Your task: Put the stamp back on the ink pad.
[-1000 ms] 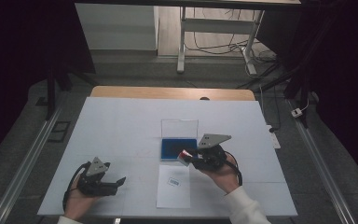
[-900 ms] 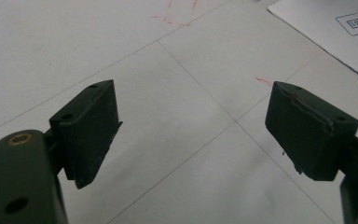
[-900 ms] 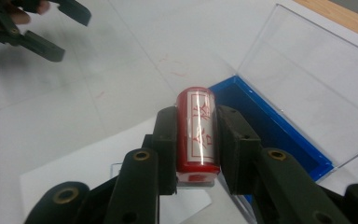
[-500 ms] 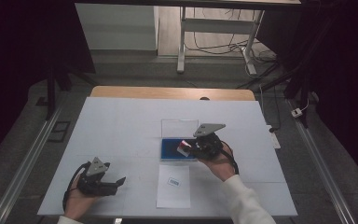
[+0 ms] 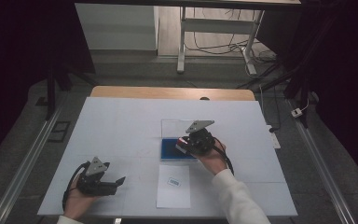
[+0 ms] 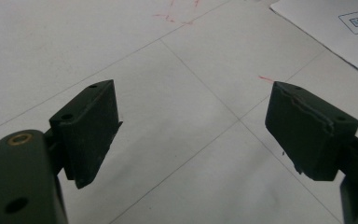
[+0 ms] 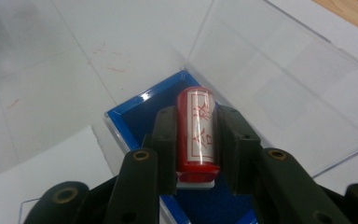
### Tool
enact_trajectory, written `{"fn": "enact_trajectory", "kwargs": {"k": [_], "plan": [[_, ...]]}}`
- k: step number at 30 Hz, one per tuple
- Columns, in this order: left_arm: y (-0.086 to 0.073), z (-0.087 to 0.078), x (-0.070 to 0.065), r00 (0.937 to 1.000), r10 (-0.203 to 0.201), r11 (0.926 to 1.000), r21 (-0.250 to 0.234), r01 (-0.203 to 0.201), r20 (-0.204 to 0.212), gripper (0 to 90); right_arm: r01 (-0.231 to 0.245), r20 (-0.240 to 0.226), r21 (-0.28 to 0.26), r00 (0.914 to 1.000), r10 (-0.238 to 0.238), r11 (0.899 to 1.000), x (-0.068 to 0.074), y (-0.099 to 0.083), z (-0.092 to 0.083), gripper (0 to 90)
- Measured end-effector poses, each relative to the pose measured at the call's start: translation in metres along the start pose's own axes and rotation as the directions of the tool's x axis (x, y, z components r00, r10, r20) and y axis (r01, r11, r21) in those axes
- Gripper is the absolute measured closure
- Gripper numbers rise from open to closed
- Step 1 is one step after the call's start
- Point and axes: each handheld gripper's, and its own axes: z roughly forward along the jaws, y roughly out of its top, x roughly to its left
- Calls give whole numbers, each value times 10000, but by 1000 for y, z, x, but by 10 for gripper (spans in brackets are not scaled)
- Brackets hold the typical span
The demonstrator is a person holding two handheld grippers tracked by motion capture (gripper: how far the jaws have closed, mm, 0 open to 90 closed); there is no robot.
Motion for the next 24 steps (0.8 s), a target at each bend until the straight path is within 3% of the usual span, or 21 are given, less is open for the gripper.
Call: {"fn": "enact_trajectory", "kwargs": {"k": [9, 14, 19, 24], "plan": [[0, 1, 2, 10000, -17, 10000, 18, 17, -8, 176, 125, 37, 278, 9999, -126, 9995, 0, -1, 12, 675], [0, 1, 1, 10000, -25, 10000, 21, 25, 11, 176, 180, 50, 327, 9998, -182, 9993, 0, -2, 11, 573], [1, 1, 3, 10000, -81, 10000, -18, 81, 52, 175, -230, 118, -350, 9997, 234, 9991, 0, -7, -6, 423], [2, 1, 4, 9999, -123, 9999, -31, 123, 100, 175, -58, 661, -776, 9978, 109, 9970, 0, -21, -29, 369]]}}
